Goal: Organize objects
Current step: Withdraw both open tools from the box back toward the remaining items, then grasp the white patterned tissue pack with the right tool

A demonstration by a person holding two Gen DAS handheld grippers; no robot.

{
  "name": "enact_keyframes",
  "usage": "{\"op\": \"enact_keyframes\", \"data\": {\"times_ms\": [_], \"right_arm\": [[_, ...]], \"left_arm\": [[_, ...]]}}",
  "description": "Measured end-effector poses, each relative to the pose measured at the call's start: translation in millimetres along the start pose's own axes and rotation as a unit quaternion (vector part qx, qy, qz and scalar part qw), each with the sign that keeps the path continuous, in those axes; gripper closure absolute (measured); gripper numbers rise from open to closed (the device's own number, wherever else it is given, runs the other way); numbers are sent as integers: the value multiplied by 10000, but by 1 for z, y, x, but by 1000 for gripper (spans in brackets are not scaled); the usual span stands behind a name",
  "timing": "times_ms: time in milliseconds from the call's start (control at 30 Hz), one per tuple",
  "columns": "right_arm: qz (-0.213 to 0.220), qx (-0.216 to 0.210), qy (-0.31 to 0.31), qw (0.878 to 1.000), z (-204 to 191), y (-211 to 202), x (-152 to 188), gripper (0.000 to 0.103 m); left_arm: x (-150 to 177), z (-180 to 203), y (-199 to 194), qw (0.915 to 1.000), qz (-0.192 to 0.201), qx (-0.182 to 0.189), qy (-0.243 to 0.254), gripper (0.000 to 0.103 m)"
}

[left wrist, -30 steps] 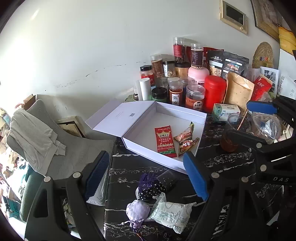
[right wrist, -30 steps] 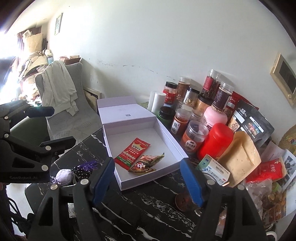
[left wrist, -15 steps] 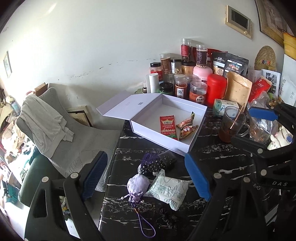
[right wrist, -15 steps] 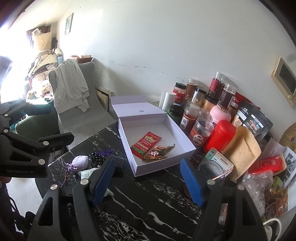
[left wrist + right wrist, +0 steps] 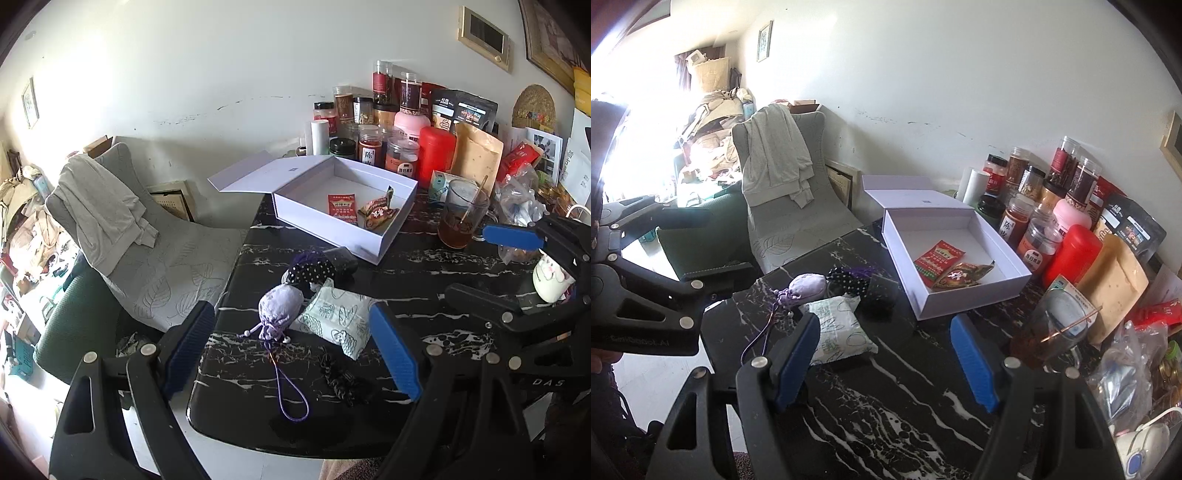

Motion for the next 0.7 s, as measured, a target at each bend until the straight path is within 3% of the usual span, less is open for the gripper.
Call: {"op": "enact_keyframes", "data": {"times_ms": [367,700], "right_arm": [[-284,-353,-98,9989,-16,31,31,29],[-579,-703,-11,9958,-11,68,45,29]], "left_arm": [[46,5,30,9991,-383,152,-64,18],[78,3,75,9949,-771,548,-340,18]]}}
Point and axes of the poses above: each gripper's, at about its wrist camera, not at the fingertips, and y roughly the way its jaws point, z to its right, x to its underside, the point moved 1 cm from there along y, roughly the way its jaws point, and after that the axes turned 9 degrees about -x, right-handed, at the moved point
